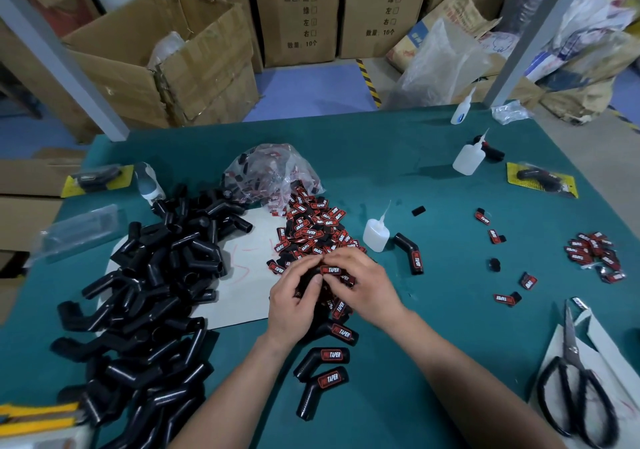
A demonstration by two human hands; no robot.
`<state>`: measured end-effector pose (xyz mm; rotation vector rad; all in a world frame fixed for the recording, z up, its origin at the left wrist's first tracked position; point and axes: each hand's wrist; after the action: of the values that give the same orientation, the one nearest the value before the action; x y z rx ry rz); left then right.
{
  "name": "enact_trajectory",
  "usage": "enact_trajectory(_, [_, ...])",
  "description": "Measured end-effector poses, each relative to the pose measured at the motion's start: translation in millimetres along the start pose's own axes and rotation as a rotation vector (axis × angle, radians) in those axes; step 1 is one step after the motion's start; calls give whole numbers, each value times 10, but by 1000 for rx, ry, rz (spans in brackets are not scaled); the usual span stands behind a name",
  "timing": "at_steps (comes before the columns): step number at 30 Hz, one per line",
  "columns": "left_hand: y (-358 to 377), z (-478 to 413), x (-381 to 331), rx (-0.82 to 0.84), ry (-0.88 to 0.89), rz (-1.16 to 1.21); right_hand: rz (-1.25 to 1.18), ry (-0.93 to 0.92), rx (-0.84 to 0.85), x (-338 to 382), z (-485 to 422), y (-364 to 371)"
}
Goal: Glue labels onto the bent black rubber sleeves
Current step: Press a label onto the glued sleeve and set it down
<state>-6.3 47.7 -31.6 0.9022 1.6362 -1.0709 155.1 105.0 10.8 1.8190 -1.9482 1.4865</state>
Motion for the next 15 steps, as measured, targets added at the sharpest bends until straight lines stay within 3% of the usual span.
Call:
enact_trajectory(3, [-5,13,-18,39,6,-55,165,-80,161,-3,-39,-225])
enact_trajectory(5, [12,40,-29,43,74,-114,243,-83,156,-56,-20,-453])
enact_trajectory(7, [27,47,-34,18,96,-154,292,1,57,-164,4,-713])
enact_trajectory(11, [53,35,-32,-35,71,-226,372,374,-216,-451,194,-966])
enact_trajectory(13, [58,34,-54,-20,35,-241,475,491,-173,-569,302,-892])
enact_trajectory(15, [36,35,-70,-6,-22,-241,540,466,-103,-612,365,-801])
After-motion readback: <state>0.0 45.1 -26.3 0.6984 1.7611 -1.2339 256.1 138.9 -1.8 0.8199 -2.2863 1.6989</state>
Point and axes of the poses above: each hand's wrist, its own z-axis away from the middle knuckle, its own y-axis out of the palm, x = y × z, and after that the axes turned 10 degrees about -y, right-handed
